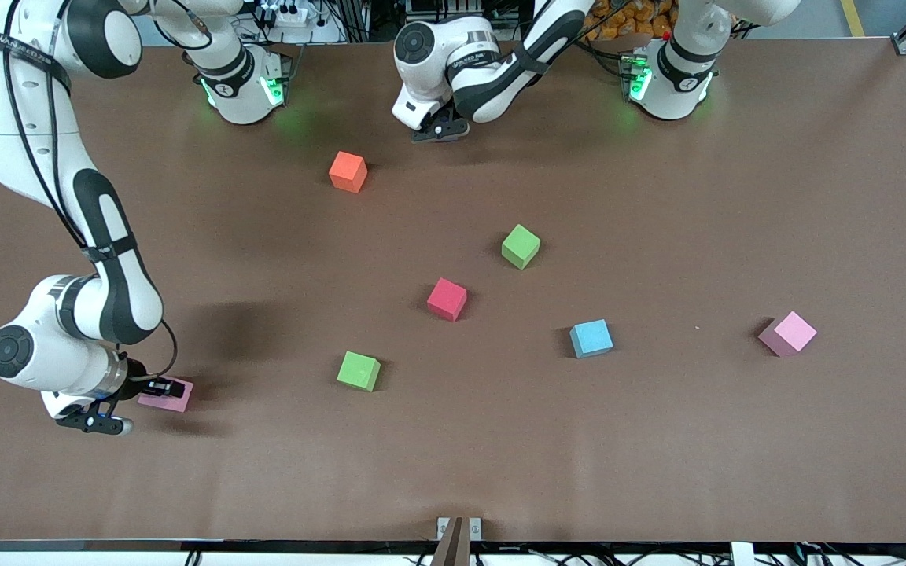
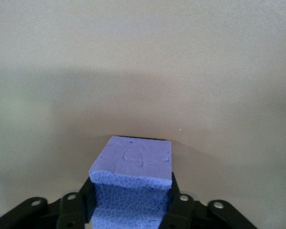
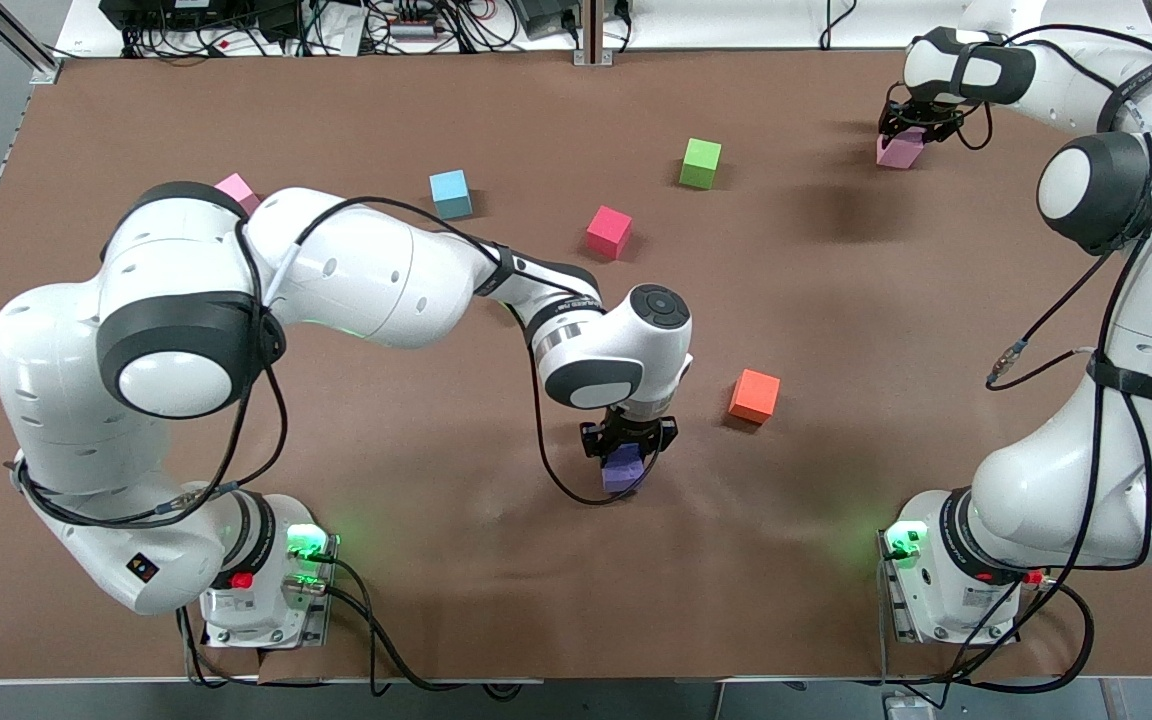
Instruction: Arrange blocks into number 1
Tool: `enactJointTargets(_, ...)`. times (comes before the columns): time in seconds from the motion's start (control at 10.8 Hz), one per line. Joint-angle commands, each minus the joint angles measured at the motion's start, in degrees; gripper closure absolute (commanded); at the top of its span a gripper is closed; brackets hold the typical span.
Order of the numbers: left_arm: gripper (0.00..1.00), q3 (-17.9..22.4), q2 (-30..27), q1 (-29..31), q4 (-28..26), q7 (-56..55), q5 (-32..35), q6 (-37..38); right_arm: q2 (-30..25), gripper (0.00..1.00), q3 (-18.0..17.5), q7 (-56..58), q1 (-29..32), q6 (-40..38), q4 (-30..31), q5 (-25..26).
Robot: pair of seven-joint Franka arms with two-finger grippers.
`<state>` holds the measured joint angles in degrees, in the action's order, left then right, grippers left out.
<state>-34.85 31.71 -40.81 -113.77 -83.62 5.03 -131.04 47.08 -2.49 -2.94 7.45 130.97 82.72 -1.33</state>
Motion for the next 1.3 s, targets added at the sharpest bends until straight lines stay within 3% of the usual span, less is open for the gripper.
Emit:
enactJointTargets(0.0, 0.0, 0.05, -0.68, -0.15, -0.22, -1.63, 2.08, -0.71, -1.29, 0.97, -0.32, -0.84, 0.02, -1.59, 0.25, -0.51)
enactJointTargets(0.28, 0.0, 0.31, -2.52, 1.43, 1.09, -1.55, 2.08, -0.62, -1.38, 0.97, -0.41, -1.8, -0.07, -1.68, 0.25, -0.51)
enactJointTargets(0.65, 0.0, 0.66, -7.97, 15.02, 1.45, 1.26, 2.08, 0.08, -1.73, 0.97, -0.5, -3.74, -1.3, -1.85, 0.08, -0.51)
enactJointTargets(0.93, 0.0, 4.86, -8.24, 23.3, 3.38, 0.83, 2.0, 1.22, -3.57, 0.96, -0.5, -7.68, -5.15, -5.19, 0.25, -0.51)
enactJointTargets(1.21, 0.0, 11.46, -5.7, 22.36, 3.73, -9.16, 2.0, 1.23, -6.2, 0.96, -0.41, -18.29, -12.96, -7.83, 1.3, -0.42)
